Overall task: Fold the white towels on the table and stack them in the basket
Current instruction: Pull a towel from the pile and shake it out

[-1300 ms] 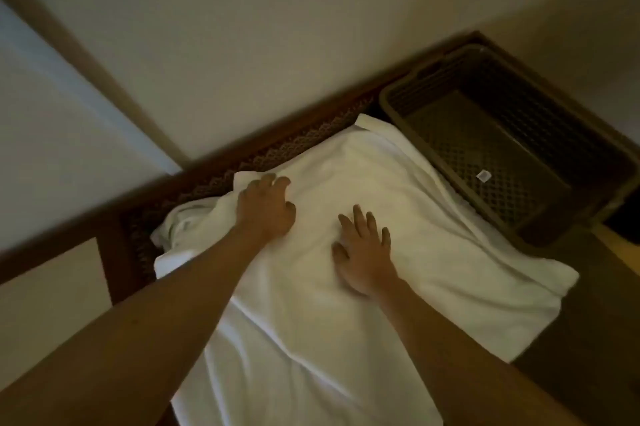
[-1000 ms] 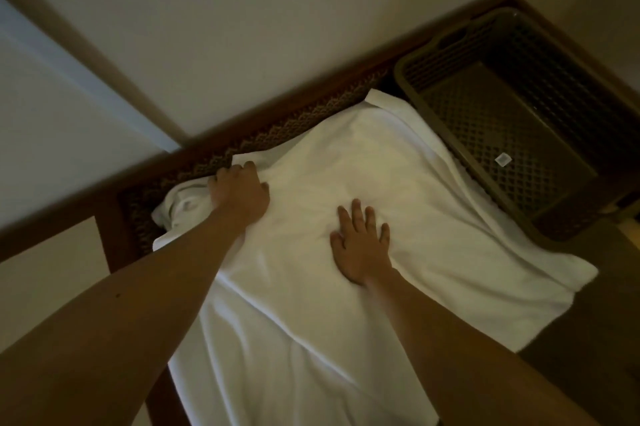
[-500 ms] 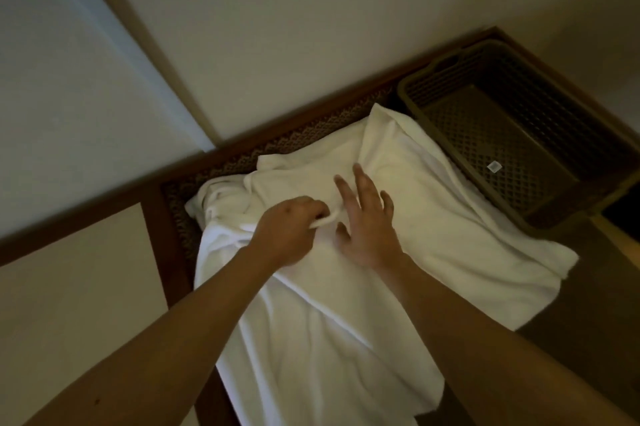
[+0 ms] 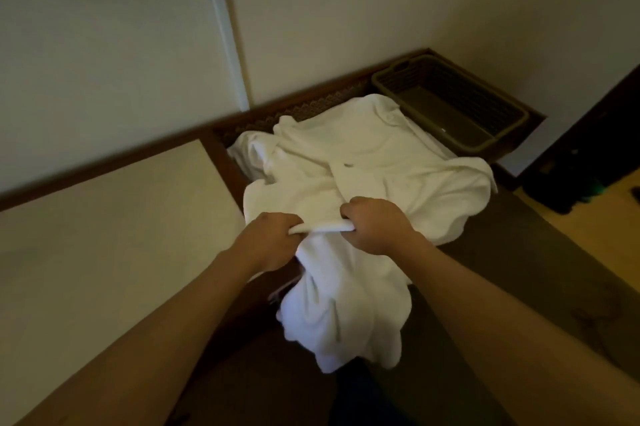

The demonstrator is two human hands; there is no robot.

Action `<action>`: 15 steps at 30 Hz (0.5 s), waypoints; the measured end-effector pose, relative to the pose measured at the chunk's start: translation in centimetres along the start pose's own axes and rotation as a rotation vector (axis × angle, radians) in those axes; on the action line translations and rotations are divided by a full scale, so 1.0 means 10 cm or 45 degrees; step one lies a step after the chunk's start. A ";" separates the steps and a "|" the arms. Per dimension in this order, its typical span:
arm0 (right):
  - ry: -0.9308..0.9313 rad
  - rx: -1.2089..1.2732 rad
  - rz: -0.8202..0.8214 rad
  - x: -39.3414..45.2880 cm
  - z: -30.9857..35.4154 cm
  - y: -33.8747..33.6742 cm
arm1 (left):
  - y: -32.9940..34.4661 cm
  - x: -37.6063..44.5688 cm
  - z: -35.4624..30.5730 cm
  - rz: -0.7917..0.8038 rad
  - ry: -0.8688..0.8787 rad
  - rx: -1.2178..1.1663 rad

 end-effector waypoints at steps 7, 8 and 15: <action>-0.190 0.308 0.610 -0.82 1.41 -0.02 | -0.07 -1.71 0.54 0.104 -0.254 -0.302; -0.201 0.352 0.656 -0.88 1.56 -0.03 | -0.13 -1.92 0.63 0.047 -0.299 -0.353; -0.356 0.367 0.908 -1.06 2.27 0.06 | -0.47 -3.10 1.21 -0.525 -0.621 -0.631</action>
Point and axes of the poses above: each hand's wrist, its own x-axis towards the middle knuckle, its own y-axis out of the palm, z = x × y, the point moved 3 cm from there along x, towards the middle knuckle, and after that the axes turned 5 degrees about -x, right-handed, at the moved point
